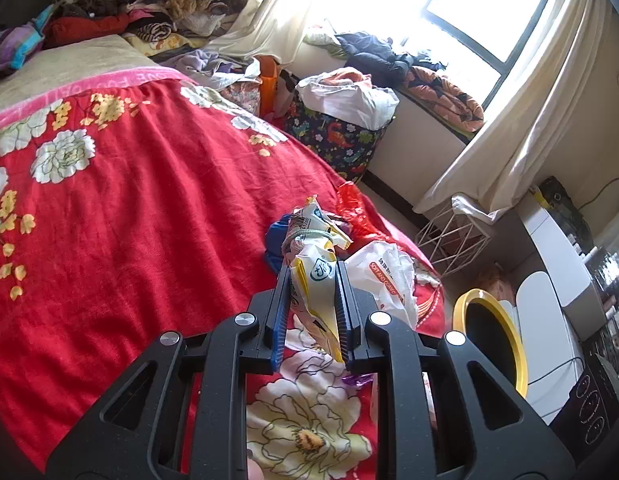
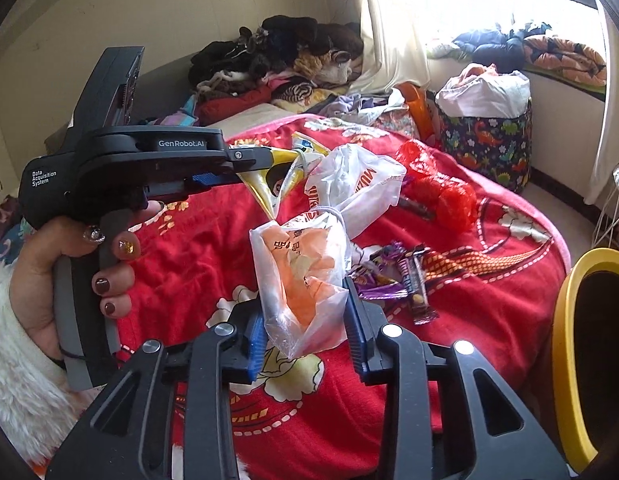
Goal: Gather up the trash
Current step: 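Grasp the yellow-white snack bag with the left tool while the right tool grasps the orange-printed white bag, then carry the snack bag with the left tool while the right tool carries the white bag to the bin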
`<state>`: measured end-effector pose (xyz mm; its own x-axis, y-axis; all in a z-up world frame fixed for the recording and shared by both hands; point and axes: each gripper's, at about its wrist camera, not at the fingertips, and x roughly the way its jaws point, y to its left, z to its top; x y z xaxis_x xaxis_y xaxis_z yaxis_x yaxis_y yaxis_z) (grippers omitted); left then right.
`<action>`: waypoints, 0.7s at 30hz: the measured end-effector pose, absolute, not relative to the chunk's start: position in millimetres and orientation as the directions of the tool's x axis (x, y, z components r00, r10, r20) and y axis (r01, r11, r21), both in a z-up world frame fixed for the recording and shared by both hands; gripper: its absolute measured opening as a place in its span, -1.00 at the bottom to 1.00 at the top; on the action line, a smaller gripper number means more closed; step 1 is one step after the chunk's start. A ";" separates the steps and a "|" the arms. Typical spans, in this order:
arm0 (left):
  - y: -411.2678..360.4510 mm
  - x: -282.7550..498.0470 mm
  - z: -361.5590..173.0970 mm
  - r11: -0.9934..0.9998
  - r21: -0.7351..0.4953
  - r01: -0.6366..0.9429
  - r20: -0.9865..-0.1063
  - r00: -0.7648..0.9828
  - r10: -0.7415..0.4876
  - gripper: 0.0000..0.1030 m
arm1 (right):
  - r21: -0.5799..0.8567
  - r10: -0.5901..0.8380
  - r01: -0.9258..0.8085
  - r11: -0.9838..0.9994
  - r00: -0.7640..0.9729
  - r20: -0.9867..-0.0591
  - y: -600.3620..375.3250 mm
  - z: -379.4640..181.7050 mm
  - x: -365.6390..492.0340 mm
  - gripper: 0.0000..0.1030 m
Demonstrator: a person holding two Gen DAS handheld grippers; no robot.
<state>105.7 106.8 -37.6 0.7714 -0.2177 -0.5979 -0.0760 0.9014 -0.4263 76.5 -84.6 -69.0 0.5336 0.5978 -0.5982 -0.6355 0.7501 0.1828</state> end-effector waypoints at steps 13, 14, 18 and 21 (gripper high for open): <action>84.9 100.6 -13.8 0.916 -0.401 -0.006 -0.556 0.796 -0.239 -0.73 | 0.149 0.571 -0.597 0.789 0.620 -0.539 -108.3 -44.8 69.3 -0.46; 83.5 100.1 -12.7 0.917 -0.400 -0.001 -0.554 0.797 -0.241 -0.73 | 0.149 0.568 -0.592 0.792 0.627 -0.533 -111.2 -43.0 68.9 -0.46; 75.2 100.1 -7.3 0.919 -0.394 0.020 -0.547 0.799 -0.251 -0.73 | 0.152 0.560 -0.575 0.804 0.646 -0.519 -121.5 -38.0 72.1 -0.46; 67.8 100.6 -3.8 0.921 -0.388 0.036 -0.541 0.800 -0.260 -0.73 | 0.156 0.555 -0.564 0.811 0.657 -0.510 -128.2 -35.0 72.4 -0.46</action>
<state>100.6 67.8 -3.8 0.8001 -0.2597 -0.5407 0.0364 0.9208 -0.3883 72.4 -128.2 -35.0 0.6575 0.5547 -0.5100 -0.5636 0.8112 0.1558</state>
